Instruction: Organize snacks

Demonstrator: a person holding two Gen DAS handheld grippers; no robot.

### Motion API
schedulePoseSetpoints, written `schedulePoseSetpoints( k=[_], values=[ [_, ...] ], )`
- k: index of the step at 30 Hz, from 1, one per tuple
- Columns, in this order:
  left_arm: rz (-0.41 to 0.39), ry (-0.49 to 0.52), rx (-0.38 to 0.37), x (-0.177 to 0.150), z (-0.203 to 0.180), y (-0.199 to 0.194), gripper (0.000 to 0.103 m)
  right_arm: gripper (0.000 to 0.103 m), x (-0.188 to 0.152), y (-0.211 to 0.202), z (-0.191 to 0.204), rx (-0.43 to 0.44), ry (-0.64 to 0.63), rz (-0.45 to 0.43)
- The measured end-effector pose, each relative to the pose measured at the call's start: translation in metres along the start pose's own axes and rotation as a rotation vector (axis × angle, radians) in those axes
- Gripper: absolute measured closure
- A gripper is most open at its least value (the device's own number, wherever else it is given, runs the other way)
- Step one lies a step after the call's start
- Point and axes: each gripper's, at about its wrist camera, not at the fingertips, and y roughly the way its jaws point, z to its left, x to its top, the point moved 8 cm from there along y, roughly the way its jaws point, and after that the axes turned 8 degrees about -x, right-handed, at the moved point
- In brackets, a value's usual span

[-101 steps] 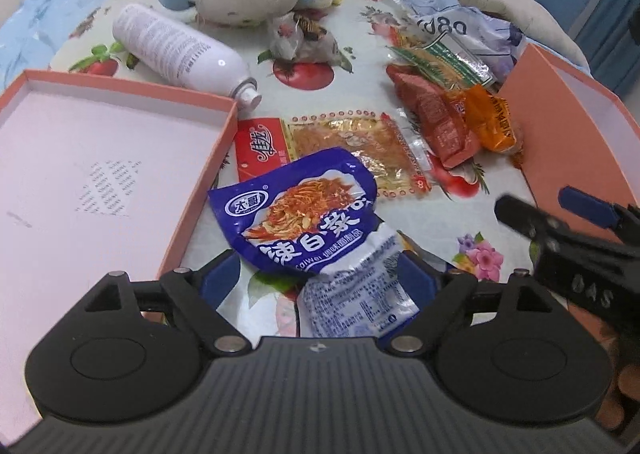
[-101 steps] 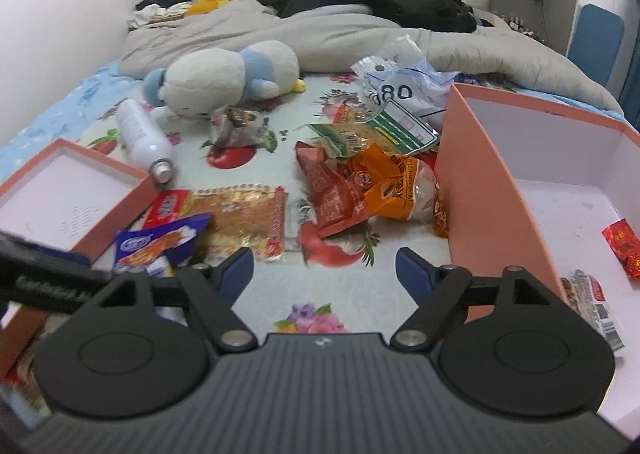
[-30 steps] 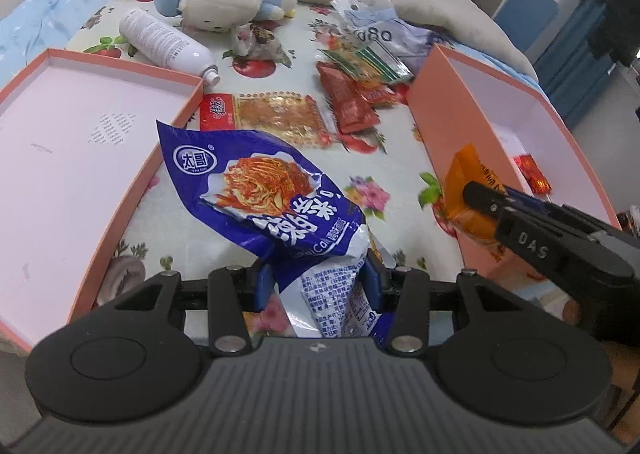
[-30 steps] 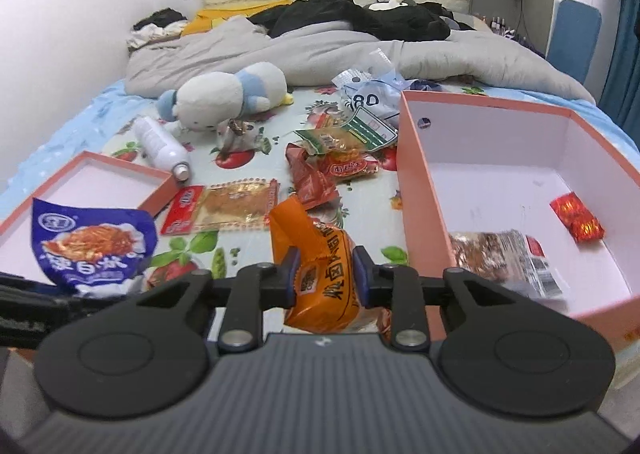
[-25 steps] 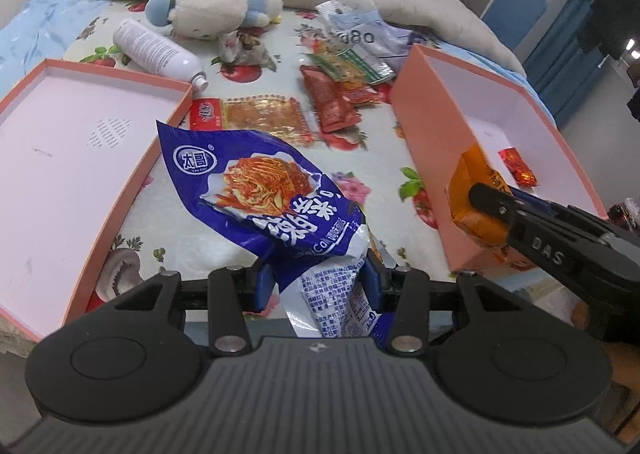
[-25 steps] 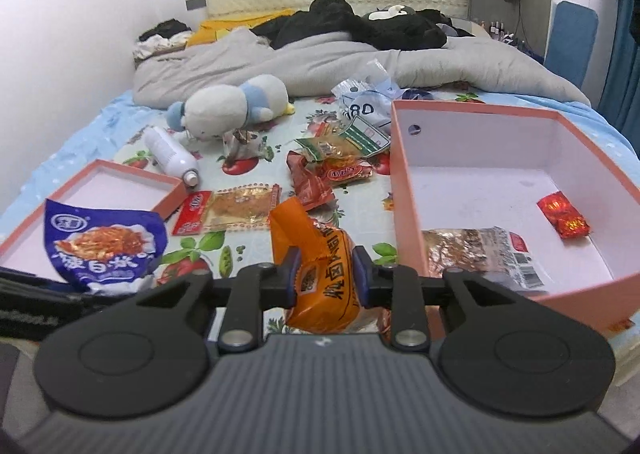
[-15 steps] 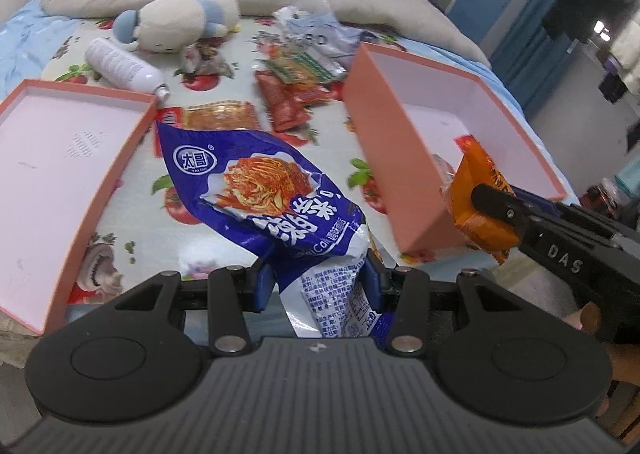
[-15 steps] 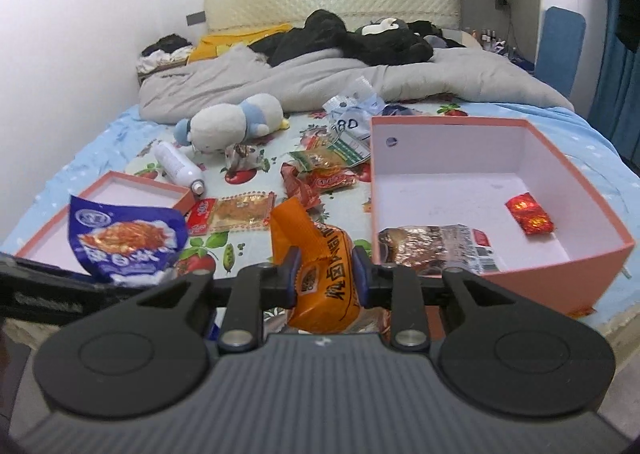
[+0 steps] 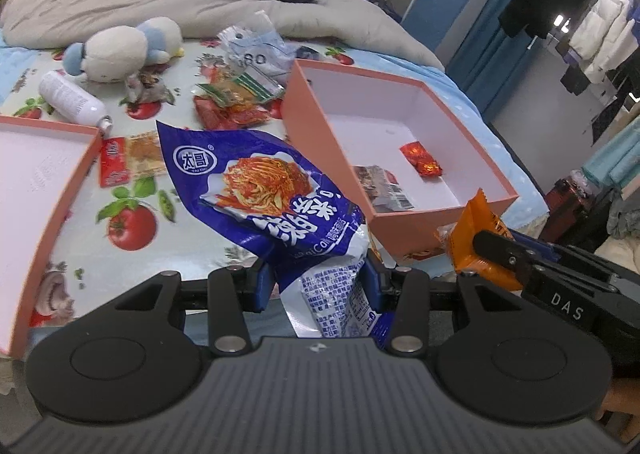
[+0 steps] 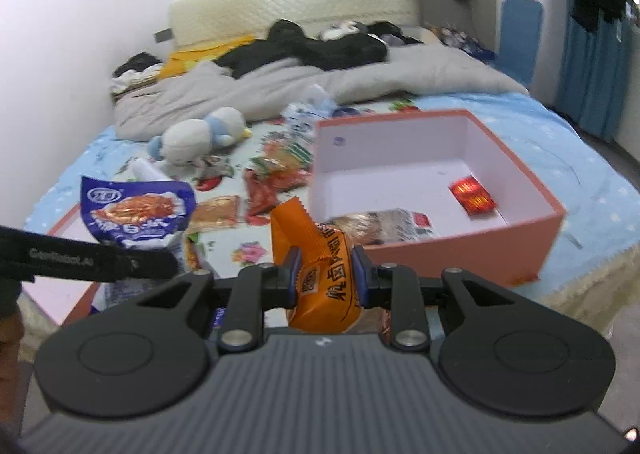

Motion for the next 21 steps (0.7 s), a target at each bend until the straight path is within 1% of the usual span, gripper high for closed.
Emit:
schedulePoseSetpoints(
  k=[5,8,11,16,21],
  values=[
    [0.018,0.012,-0.030,0.010,-0.014,0.023,0.053,0.074,0.004,0.010,-0.020,-0.029,0.034,0.010],
    [0.007,0.034,-0.051,0.023,-0.024,0.039,0.053,0.074,0.010,0.018,-0.031,-0.034,0.059,0.016],
    [0.011,0.054,-0.060,0.038,-0.032,0.058,0.053,0.074,0.020,0.031,-0.043,-0.048,0.074,0.024],
    [0.024,0.084,-0.085,0.070,-0.043,0.096,0.053,0.074,0.042,0.054,-0.059,-0.064,0.080,0.009],
    [0.029,0.123,-0.104,0.102,-0.051,0.129,0.053,0.074,0.067,0.078,-0.074,-0.056,0.110,-0.012]
  ],
)
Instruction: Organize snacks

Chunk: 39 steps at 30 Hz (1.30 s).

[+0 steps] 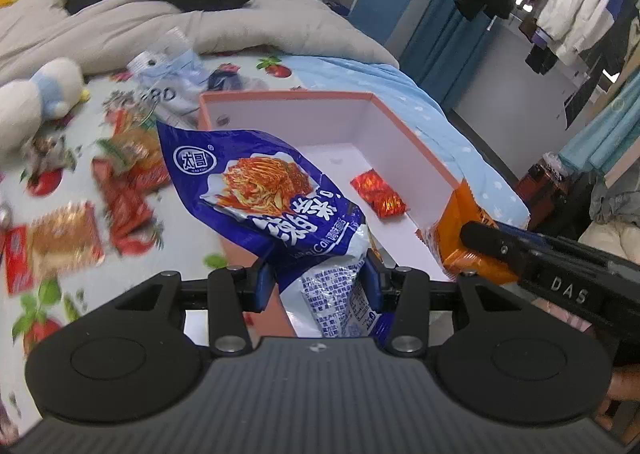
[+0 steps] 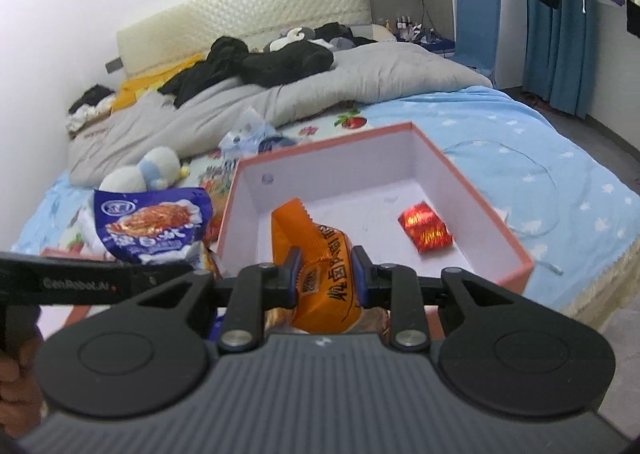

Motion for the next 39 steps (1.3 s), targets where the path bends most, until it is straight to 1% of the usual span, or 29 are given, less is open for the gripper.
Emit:
schedulePoseSetpoints(
  k=[4,8,10,11,16,20,22,23,26,30,35,39],
  values=[
    [0.017,0.012,-0.010,0.021,0.006,0.028,0.053,0.074,0.010,0.023,-0.009,-0.016,0.017,0.005],
    [0.035,0.012,-0.022,0.036,0.012,0.055,0.053,0.075,0.014,0.049,-0.015,-0.025,0.012,0.021],
    [0.052,0.005,-0.026,0.040,0.016,0.070,0.053,0.076,0.014,0.063,-0.017,-0.031,0.006,0.040],
    [0.061,0.002,-0.027,0.042,0.018,0.077,0.053,0.079,0.014,0.071,-0.018,-0.027,0.010,0.053],
    [0.096,-0.009,-0.031,0.050,0.028,0.106,0.052,0.079,0.008,0.106,-0.020,-0.031,0.017,0.108],
    [0.094,-0.008,-0.030,0.054,0.035,0.117,0.046,0.079,0.003,0.123,-0.023,-0.036,0.018,0.132],
    [0.086,-0.009,-0.026,0.056,0.037,0.117,0.036,0.079,0.002,0.126,-0.024,-0.035,0.024,0.139],
    [0.083,-0.006,-0.016,0.057,0.038,0.116,0.028,0.079,0.001,0.126,-0.023,-0.034,0.026,0.141],
    [0.067,-0.004,-0.010,0.058,0.038,0.108,0.028,0.079,0.002,0.120,-0.022,-0.031,0.034,0.136],
    [0.036,-0.005,-0.007,0.057,0.035,0.085,0.028,0.079,0.005,0.102,-0.019,-0.028,0.035,0.114],
    [-0.009,0.005,-0.006,0.051,0.022,0.043,0.028,0.079,0.009,0.068,-0.010,-0.017,0.036,0.075],
    [-0.044,0.005,0.003,0.038,0.013,0.004,0.028,0.079,0.005,0.036,0.000,-0.001,0.035,0.048]
  ],
)
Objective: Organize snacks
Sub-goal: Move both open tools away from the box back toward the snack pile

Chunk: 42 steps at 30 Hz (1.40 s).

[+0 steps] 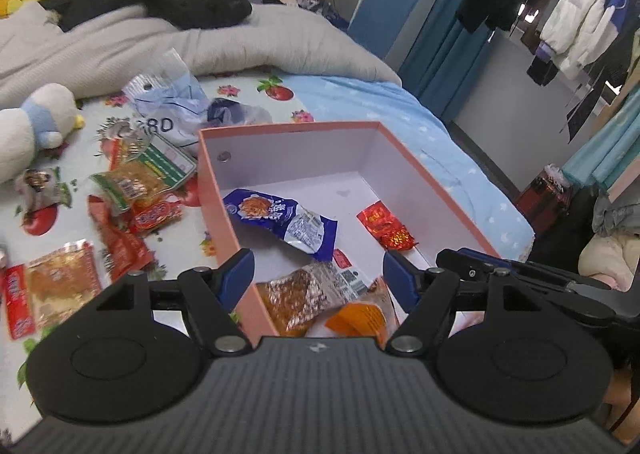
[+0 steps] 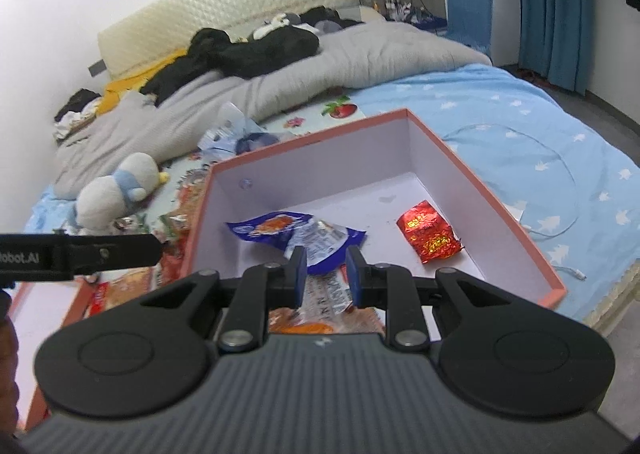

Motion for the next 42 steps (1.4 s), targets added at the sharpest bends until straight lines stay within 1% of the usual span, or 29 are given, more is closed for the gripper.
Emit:
schedulePoseSetpoints(
  k=[3,7,16,23,27,31,33,36,42],
  values=[
    [-0.019,-0.013,0.007,-0.014,-0.004,-0.028,0.028,0.078,-0.008,-0.022,0.006,0.008,0.005,-0.010],
    [-0.041,-0.054,0.003,-0.035,-0.005,-0.063,0.028,0.078,-0.016,-0.049,0.014,0.019,0.009,-0.029],
    [-0.088,-0.071,0.021,-0.077,-0.009,-0.125,0.028,0.078,-0.045,-0.091,0.032,0.053,-0.026,-0.043],
    [-0.128,-0.098,0.048,-0.107,-0.003,-0.163,0.028,0.078,-0.068,-0.113,0.052,0.093,-0.056,-0.035],
    [-0.170,-0.146,0.100,-0.125,0.009,-0.187,0.028,0.078,-0.082,-0.122,0.066,0.129,-0.085,-0.029],
    [-0.183,-0.185,0.129,-0.142,0.025,-0.205,0.028,0.077,-0.091,-0.127,0.081,0.151,-0.130,-0.040],
    [-0.163,-0.195,0.158,-0.151,0.034,-0.208,0.028,0.077,-0.095,-0.129,0.089,0.171,-0.145,-0.040],
    [-0.153,-0.203,0.168,-0.161,0.041,-0.215,0.028,0.077,-0.103,-0.132,0.099,0.189,-0.170,-0.043],
    [-0.141,-0.219,0.189,-0.171,0.053,-0.218,0.028,0.077,-0.114,-0.127,0.111,0.215,-0.183,-0.003]
  ],
)
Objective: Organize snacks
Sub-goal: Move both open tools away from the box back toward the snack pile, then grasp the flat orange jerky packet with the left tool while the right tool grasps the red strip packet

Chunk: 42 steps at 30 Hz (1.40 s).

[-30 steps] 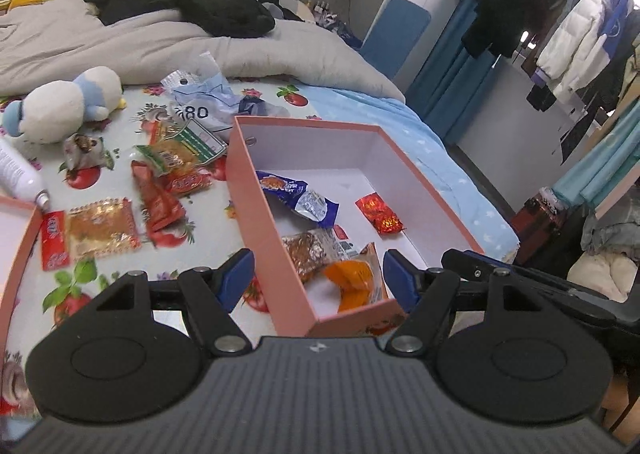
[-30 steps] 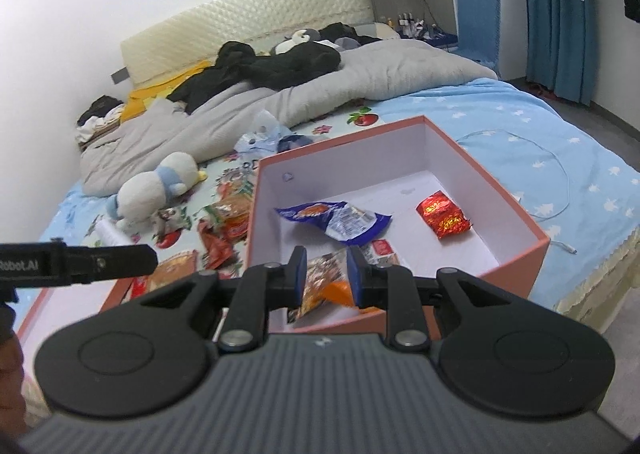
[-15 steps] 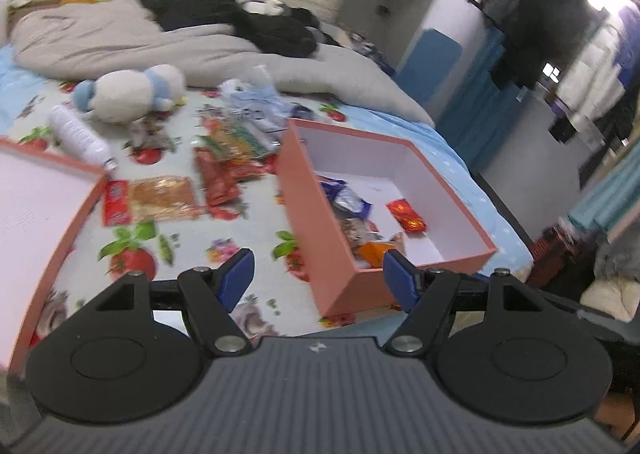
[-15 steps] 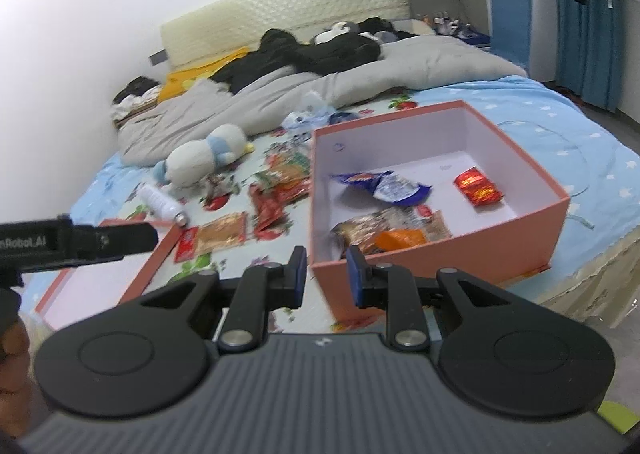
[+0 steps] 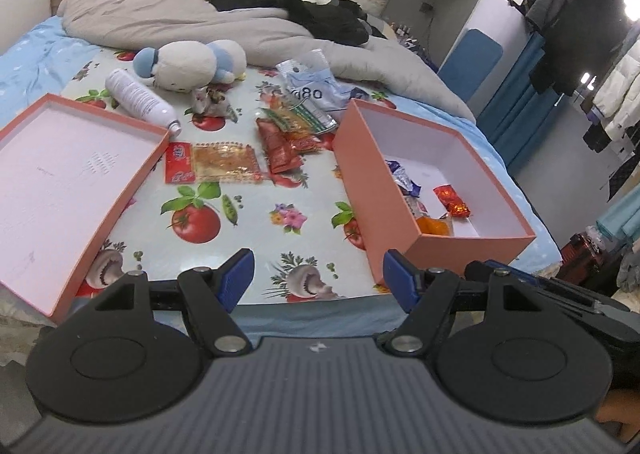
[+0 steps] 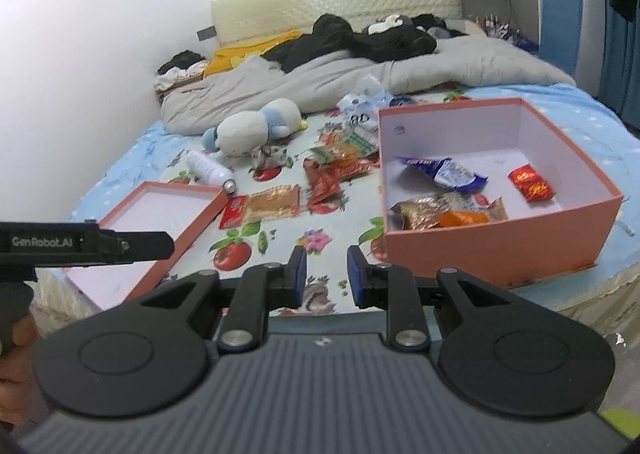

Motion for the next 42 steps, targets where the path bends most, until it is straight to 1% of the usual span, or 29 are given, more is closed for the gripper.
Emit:
schedulePoseSetpoints(
  k=[4,5,6,7,8,9,12,18,23,26,28,31,35,41,42],
  values=[
    [0.003,-0.019,0.007,0.001,0.007,0.003,0.028,0.076,-0.004,0.008,0.008,0.024,-0.010,0.027],
    [0.006,-0.023,0.009,0.001,0.009,0.005,0.028,0.065,-0.004,0.010,0.010,0.032,-0.013,0.033],
    [0.010,-0.028,0.011,0.001,0.011,0.007,0.028,0.043,-0.005,0.014,0.013,0.038,-0.017,0.041],
    [0.015,-0.032,0.013,0.001,0.012,0.009,0.028,0.030,-0.005,0.017,0.015,0.037,-0.019,0.047],
    [0.020,-0.036,0.017,0.002,0.015,0.011,0.028,0.012,-0.005,0.020,0.016,0.029,-0.021,0.048],
    [0.025,-0.038,0.022,0.002,0.018,0.013,0.028,0.011,-0.006,0.024,0.018,0.020,-0.029,0.051],
    [0.039,-0.049,0.031,0.005,0.028,0.020,0.028,0.011,-0.006,0.032,0.024,0.039,-0.038,0.067],
    [0.067,-0.076,0.055,0.014,0.053,0.039,0.028,0.011,-0.005,0.051,0.032,0.040,-0.050,0.085],
    [0.094,-0.095,0.054,0.026,0.075,0.062,0.028,0.011,-0.001,0.076,0.043,0.044,-0.060,0.103],
    [0.110,-0.103,0.064,0.036,0.090,0.079,0.027,0.011,0.002,0.095,0.049,0.020,-0.094,0.107],
    [0.130,-0.106,0.078,0.043,0.100,0.093,0.026,0.011,0.004,0.110,0.053,0.025,-0.098,0.119],
    [0.136,-0.104,0.099,0.055,0.113,0.109,0.019,0.011,0.006,0.133,0.059,0.031,-0.096,0.139],
    [0.149,-0.127,0.120,0.070,0.134,0.135,0.018,0.012,0.011,0.165,0.065,0.033,-0.095,0.156],
    [0.179,-0.121,0.116,0.096,0.160,0.185,0.018,0.012,0.034,0.218,0.068,-0.006,-0.139,0.123],
    [0.183,-0.121,0.112,0.100,0.163,0.193,0.018,0.015,0.037,0.226,0.067,-0.014,-0.148,0.119]
  ],
)
